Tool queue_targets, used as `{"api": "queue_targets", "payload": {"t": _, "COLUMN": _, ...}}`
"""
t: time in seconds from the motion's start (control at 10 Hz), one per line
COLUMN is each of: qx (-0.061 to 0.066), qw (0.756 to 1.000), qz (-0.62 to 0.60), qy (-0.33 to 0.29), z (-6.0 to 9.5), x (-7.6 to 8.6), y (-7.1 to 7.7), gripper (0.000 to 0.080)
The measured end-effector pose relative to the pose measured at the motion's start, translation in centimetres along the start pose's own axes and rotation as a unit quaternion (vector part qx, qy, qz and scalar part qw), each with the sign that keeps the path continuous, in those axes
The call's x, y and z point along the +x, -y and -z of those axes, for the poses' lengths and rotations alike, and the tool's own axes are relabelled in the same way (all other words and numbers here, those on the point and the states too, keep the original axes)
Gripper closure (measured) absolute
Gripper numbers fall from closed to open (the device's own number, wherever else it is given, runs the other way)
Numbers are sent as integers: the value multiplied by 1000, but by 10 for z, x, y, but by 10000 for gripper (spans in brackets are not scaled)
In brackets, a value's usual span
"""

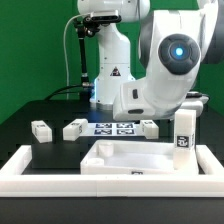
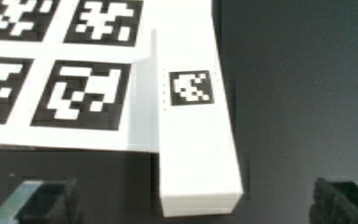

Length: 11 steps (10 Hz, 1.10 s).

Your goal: Assemble desk

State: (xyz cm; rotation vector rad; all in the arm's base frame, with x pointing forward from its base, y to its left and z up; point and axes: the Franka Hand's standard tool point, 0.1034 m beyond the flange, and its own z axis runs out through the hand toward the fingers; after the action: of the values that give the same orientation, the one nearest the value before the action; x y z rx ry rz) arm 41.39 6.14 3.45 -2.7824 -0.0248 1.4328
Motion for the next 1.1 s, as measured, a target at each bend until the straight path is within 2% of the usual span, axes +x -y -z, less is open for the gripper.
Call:
{"api": "queue_targets", "payload": {"t": 0.1, "qx": -1, "qw": 1000, "qz": -8, "qy": 26, "z": -14, "x": 1, "y": -3, "gripper": 150}}
{"api": "queue_targets", "payload": {"t": 0.5, "qx": 0, "qw": 1000, "qz": -17, "qy": 13, "z": -13, "x": 6, "y": -3, "gripper": 150}}
{"api": "queue_targets", "payload": {"t": 0.7, "qx": -1, "qw": 1000, "qz": -17, "qy": 9, "z": -19, "x": 5, "y": -3, "gripper": 150}}
{"api": "queue_targets", "payload": {"t": 1.0, "qx": 2, "qw": 1000, "qz": -23, "qy": 11, "z": -38, "x": 4, "y": -3, "gripper": 150}}
{"api": "queue_targets", "payload": {"t": 1.1, "qx": 2, "qw": 999, "qz": -31, "qy": 13, "z": -39, "x": 3, "y": -3, "gripper": 150}}
